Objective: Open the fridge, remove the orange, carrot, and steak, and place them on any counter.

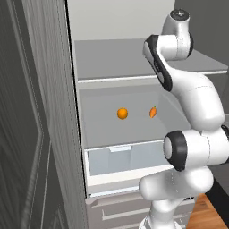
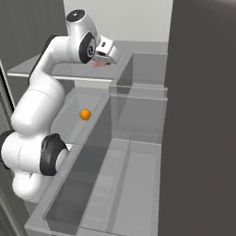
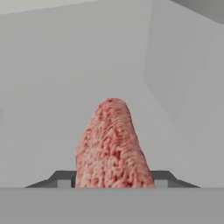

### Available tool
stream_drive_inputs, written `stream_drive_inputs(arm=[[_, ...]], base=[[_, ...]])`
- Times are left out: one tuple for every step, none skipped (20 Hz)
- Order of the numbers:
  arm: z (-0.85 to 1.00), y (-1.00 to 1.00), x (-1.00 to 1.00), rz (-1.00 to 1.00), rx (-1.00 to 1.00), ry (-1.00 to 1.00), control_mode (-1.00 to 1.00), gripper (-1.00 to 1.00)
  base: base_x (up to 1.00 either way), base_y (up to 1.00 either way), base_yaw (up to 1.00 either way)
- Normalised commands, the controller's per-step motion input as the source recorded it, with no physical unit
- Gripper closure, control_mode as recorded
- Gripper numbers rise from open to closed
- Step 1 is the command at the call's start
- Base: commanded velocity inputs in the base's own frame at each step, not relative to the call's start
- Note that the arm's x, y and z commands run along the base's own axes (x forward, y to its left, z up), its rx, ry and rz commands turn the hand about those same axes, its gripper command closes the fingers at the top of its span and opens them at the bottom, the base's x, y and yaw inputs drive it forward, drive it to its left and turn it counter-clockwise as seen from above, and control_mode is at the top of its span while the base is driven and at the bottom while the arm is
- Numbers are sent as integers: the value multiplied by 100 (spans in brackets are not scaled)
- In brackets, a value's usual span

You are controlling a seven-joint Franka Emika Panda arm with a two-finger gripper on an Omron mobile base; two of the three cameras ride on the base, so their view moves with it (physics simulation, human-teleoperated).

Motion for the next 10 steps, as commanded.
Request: stream_drive_inputs(arm=[[0, 0, -100, 6, 0, -2, -100, 100], [0, 0, -100, 5, 0, -2, -100, 100], [0, 0, -100, 5, 0, -1, -100, 100], [0, 6, -100, 5, 0, 0, -100, 100], [0, 6, -100, 7, 0, -4, -100, 100], [0, 6, -100, 7, 0, -9, -100, 100], [0, 8, -100, 8, 0, -13, -100, 100], [0, 19, -100, 12, 0, -13, -100, 100], [0, 42, -100, 13, 0, -9, -100, 100], [0, 27, -100, 9, 0, 0, -100, 100]], base=[[0, 0, 0], [0, 0, 0], [0, 0, 0], [0, 0, 0], [0, 0, 0], [0, 0, 0], [0, 0, 0], [0, 0, 0], [0, 0, 0], [0, 0, 0]])
